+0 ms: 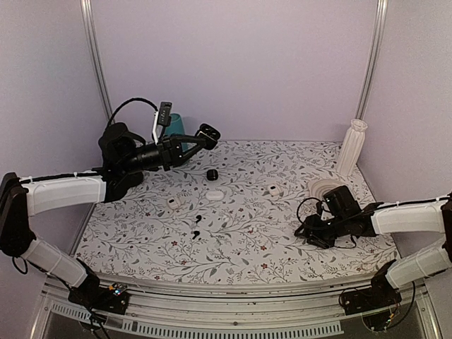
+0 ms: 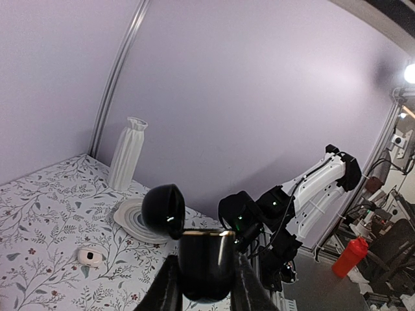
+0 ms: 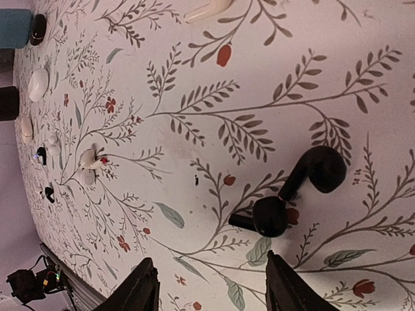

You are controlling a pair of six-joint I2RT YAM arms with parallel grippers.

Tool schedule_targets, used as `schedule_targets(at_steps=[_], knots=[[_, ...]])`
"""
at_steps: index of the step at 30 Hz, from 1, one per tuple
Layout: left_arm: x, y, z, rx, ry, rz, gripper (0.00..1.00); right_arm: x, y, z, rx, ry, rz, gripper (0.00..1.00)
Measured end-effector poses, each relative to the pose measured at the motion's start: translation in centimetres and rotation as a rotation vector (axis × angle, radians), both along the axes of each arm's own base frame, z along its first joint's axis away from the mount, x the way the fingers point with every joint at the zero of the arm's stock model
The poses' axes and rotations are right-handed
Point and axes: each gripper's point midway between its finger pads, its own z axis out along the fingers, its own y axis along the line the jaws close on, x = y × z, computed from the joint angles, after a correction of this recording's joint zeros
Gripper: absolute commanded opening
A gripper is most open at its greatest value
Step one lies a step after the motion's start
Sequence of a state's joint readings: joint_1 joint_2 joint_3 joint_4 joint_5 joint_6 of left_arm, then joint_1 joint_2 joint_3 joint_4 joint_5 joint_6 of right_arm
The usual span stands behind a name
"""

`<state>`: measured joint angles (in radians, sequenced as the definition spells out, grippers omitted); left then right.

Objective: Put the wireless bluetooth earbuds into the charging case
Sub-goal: Adjust the right earbud at the center of the board.

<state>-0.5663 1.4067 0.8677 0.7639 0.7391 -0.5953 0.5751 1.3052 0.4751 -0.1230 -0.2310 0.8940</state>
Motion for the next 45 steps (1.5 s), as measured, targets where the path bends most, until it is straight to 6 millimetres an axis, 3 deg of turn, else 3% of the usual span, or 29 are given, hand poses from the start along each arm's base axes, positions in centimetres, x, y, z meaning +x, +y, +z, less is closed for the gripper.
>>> schedule_targets(at_steps=[10,20,27,35,45], knots=[[-0.1,0.0,0.0,0.0,-0.001,-0.006,0.0,-0.2,-2.1,0.2,-0.094,0.001,-0.061,0.43],[-0.1,0.0,0.0,0.001,-0.001,-0.008,0.0,2.1,-2.4,-0.1,-0.182,-0.016,-0.088,0.31],[-0.1,0.0,0.0,0.002,0.0,-0.007,0.0,2.1,-2.6,-0.9,-0.224,-0.007,-0.064,0.29],[-0.1,0.0,0.0,0.002,0.0,-0.007,0.0,1.8,-2.1,-1.3,-0.237,-0.004,-0.034,0.28],[0.0,0.0,-0.2,0.006,0.006,-0.005,0.0,2.4,0.4,-1.0,-0.238,-0.024,0.03,0.28]])
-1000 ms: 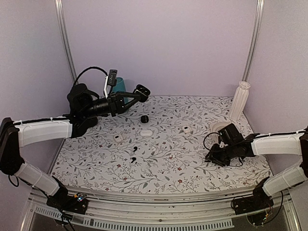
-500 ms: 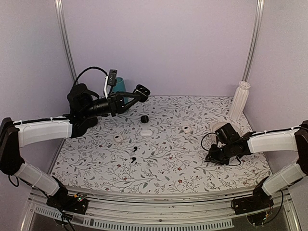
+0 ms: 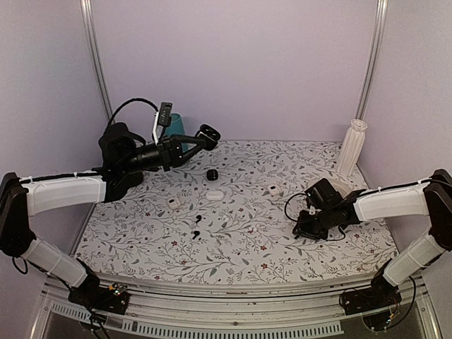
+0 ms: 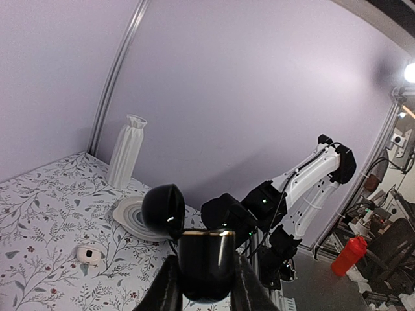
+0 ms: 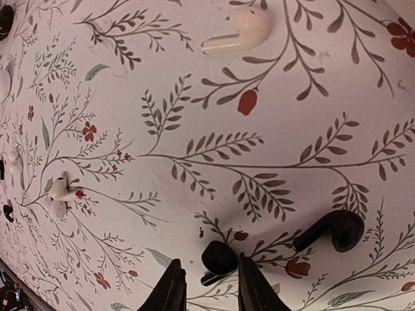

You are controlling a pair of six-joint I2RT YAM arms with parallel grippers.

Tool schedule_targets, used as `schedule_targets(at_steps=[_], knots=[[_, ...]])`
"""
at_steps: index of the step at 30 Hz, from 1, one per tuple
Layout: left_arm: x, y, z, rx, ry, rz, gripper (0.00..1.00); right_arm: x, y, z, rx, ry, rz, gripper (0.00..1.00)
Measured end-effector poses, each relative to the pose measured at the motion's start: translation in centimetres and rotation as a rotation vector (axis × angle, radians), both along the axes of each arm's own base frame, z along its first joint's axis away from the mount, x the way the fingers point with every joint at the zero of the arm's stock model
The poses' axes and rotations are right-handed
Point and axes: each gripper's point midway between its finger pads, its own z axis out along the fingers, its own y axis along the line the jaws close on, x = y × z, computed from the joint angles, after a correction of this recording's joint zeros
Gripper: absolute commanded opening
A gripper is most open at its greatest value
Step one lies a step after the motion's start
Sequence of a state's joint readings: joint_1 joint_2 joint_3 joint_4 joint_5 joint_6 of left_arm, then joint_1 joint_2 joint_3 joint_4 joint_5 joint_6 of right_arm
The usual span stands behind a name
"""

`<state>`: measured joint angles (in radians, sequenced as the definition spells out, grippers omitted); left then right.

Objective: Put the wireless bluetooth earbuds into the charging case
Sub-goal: Adjust the right earbud at the center of the board.

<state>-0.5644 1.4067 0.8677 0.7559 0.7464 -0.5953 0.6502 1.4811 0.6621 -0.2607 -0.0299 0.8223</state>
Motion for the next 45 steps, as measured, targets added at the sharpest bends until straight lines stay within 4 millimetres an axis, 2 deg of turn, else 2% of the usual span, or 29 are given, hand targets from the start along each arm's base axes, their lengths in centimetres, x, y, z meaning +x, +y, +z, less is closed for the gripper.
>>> schedule_targets(at_steps=[5,16,21,31,37,45], knots=[[0.0,0.0,0.0,0.0,0.0,0.0,0.0,0.4,0.7,0.6,0.004,-0.02,0.02,0.3],[0.0,0.0,0.0,0.0,0.0,0.0,0.0,0.8,0.6,0.7,-0.024,-0.053,0.061,0.46],[0.0,0.0,0.0,0.0,0.0,0.0,0.0,1.4,1.3,1.0,-0.009,-0.091,0.097,0.49],[-0.1,0.0,0.1,-0.002,-0.002,0.0,0.0,1.5,2.1,0.1,-0.003,-0.09,0.152,0.5],[-0.1,0.1,0.3,-0.004,-0.006,0.0,0.0,0.7,2.8,0.1,0.055,-0.092,0.175,0.5],[-0.1,0.1,0.3,-0.004,-0.006,0.0,0.0,-2.1,4.2,0.3,0.11,-0.05,0.203,0.5]])
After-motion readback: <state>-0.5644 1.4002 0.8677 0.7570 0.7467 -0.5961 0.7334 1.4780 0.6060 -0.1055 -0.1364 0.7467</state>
